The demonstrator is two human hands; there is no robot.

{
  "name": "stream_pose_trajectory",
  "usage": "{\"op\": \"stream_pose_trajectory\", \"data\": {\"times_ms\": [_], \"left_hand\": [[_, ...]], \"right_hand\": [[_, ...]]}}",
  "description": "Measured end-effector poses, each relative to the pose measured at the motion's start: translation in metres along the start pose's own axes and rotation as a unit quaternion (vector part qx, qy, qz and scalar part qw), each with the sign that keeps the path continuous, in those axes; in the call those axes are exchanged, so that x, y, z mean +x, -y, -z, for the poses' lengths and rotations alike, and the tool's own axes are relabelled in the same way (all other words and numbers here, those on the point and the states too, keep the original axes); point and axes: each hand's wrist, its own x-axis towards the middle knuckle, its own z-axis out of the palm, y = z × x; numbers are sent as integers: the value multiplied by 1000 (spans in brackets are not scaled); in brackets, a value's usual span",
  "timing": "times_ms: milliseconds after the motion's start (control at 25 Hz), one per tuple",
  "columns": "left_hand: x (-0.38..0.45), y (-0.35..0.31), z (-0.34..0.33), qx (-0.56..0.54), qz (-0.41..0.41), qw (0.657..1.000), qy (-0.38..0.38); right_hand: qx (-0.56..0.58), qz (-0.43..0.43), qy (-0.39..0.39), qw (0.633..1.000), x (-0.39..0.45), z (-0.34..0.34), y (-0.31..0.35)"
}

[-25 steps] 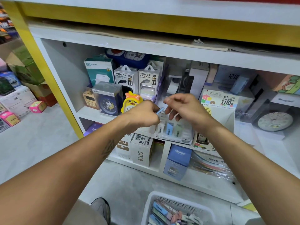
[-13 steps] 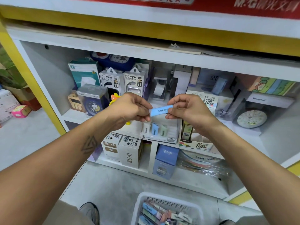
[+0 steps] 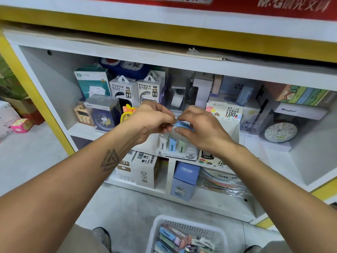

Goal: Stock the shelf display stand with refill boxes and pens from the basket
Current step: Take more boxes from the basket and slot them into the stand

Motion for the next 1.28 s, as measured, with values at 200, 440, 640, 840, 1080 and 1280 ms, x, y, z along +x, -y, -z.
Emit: {"op": "stream_pose_trajectory", "data": {"times_ms": [200,440,640,840,1080,1280], "left_hand": [[6,11,5,199,-102,975,-6],[7,33,25,553,-181,811,58],[6,41,30,611,-165,764,128],[7,41,31,615,-163,759,139],[8,42,30,613,-156,763,134],[6,42,29,619,-155,758,135]], "right_hand": [[107,-109,-56,987,3,-2,-9],[139,-120,-50,982,7,-17,-7],[113,-110,-28,987,11,-30,-4],[95,-111,-9,989,8,-32,-5],[105,-143,22,984,14,-25,-6],[14,-74,64,995,11,-24,-10]]}}
